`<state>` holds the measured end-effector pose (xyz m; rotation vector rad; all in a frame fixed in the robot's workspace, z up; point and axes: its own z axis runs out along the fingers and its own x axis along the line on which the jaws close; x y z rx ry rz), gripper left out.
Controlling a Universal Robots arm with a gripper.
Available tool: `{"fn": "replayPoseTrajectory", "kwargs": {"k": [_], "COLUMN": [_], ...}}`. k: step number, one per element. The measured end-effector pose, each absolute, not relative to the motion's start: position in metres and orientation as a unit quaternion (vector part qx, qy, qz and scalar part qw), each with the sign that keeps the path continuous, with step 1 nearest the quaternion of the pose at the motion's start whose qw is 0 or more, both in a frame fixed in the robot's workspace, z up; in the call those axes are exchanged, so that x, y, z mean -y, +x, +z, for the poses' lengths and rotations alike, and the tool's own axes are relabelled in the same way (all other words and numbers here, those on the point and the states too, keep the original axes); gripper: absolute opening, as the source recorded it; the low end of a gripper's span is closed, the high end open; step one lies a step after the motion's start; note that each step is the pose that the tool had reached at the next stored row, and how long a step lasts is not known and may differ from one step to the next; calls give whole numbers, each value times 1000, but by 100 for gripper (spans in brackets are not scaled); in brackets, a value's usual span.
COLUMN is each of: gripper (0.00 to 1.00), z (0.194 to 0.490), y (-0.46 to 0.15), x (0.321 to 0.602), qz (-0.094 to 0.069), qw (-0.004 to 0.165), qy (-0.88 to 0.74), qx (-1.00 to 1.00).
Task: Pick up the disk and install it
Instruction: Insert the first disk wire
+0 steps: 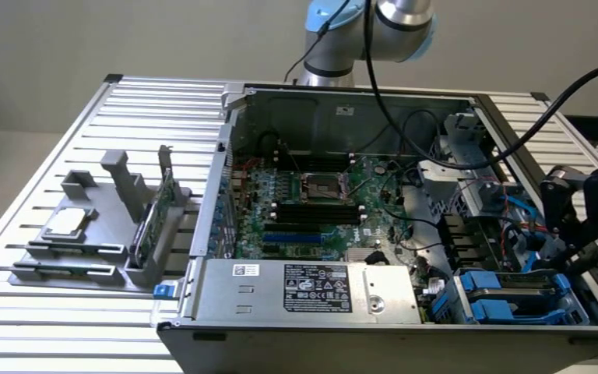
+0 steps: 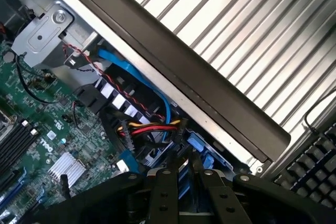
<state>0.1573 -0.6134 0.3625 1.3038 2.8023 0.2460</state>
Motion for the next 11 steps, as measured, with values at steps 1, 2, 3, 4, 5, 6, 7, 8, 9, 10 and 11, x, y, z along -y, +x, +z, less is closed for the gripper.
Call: {"fn": "replayPoseTrajectory", "kwargs": {"k": [1,2,3,4,5,6,7,8,9,10,11], "gripper": [23,23,23,23,23,23,23,23,23,23,23], "z": [362,362,362,362,362,362,361,361,361,360,360], "y": [157,157,157,157,157,157,157,157,157,157,157], "x": [613,613,613,613,613,613,613,613,613,614,614], "qz": [79,78,78,78,77,77,76,76,76,75,75], "qw": [20,20,20,19,19,19,18,18,18,18,17], "qy": [425,430,435,440,444,448,452,456,460,464,468], "qx": [-901,-899,-897,-895,-892,-890,-888,-886,-884,-882,-880]}}
